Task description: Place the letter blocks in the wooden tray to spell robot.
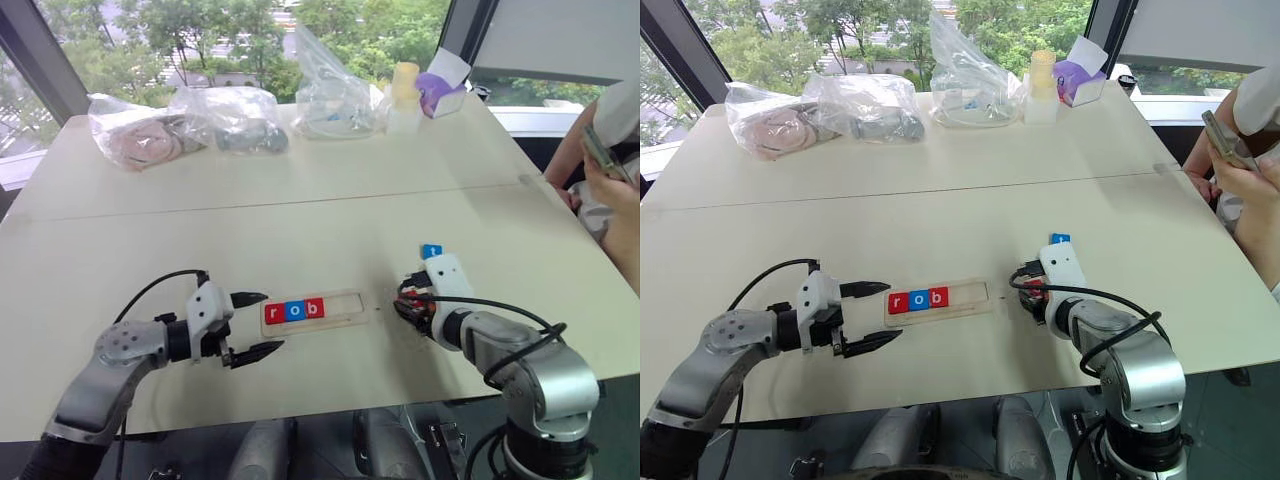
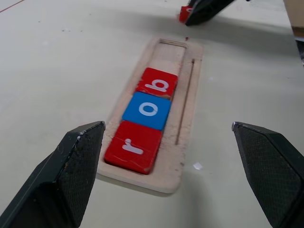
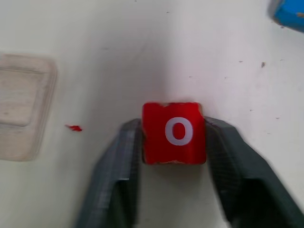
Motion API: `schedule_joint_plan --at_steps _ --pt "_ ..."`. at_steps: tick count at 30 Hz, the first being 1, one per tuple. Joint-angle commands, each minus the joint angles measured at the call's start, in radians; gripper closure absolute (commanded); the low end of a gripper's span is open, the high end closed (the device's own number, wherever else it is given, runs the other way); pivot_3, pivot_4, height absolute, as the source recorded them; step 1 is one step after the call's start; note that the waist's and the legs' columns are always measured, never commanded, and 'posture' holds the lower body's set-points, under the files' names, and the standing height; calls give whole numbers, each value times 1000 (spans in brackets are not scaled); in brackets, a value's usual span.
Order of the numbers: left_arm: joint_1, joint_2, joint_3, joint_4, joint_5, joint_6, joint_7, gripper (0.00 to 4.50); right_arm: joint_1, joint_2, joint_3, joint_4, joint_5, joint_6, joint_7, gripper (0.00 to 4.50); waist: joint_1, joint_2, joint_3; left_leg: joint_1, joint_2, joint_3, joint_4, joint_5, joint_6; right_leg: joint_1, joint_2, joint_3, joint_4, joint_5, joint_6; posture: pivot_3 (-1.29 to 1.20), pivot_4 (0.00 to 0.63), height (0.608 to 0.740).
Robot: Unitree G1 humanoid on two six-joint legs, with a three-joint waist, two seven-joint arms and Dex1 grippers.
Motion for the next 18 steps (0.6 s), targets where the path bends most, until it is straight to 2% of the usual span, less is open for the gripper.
schedule_joint_plan --at_steps 1,3,5,7,9,11,14,18 --pt "-11 -5 0 -12 1 -16 -2 0 -40 -200 50 -1 76 -22 120 58 1 1 1 0 0 1 1 0 0 0 -1 0 0 0 0 0 150 740" --pt "-16 -7 -1 -10 2 -14 -3 0 -52 -368 95 22 112 -163 250 58 3 1 2 -1 -1 0 2 0 0 1 -1 -1 -1 0 0 0 150 740" --pt "-23 -9 -4 -6 5 -14 -3 0 -57 -488 116 83 116 -332 362 58 1 0 2 -1 -1 0 1 0 0 2 -1 -2 -3 0 1 0 150 740" --pt "-33 -12 -8 -1 7 -13 -3 0 -57 -605 148 188 85 -566 506 58 -1 0 2 -1 0 0 0 0 0 2 -1 -2 -3 -1 1 0 150 740" --pt "-39 -15 -8 1 9 -13 -1 0 -61 -674 176 321 52 -891 692 58 -2 -1 3 0 0 1 0 0 0 2 0 -2 -3 -1 2 0 150 740" --pt "-42 -17 -8 1 11 -12 2 0 -84 -703 210 437 32 -1088 821 58 -5 -1 3 0 0 1 0 0 0 2 0 -2 -3 0 2 0 150 740" --pt "-42 -17 -5 -3 12 -9 6 0 -158 -685 269 624 -37 -1309 915 58 -4 -1 3 0 0 1 0 0 0 2 0 -2 -2 1 4 0 150 740" --pt "-30 -19 4 -16 11 -7 18 0 -276 -653 358 848 -130 -1508 1029 58 -2 -1 4 0 0 1 1 0 0 2 0 -1 -2 1 3 0 150 740"
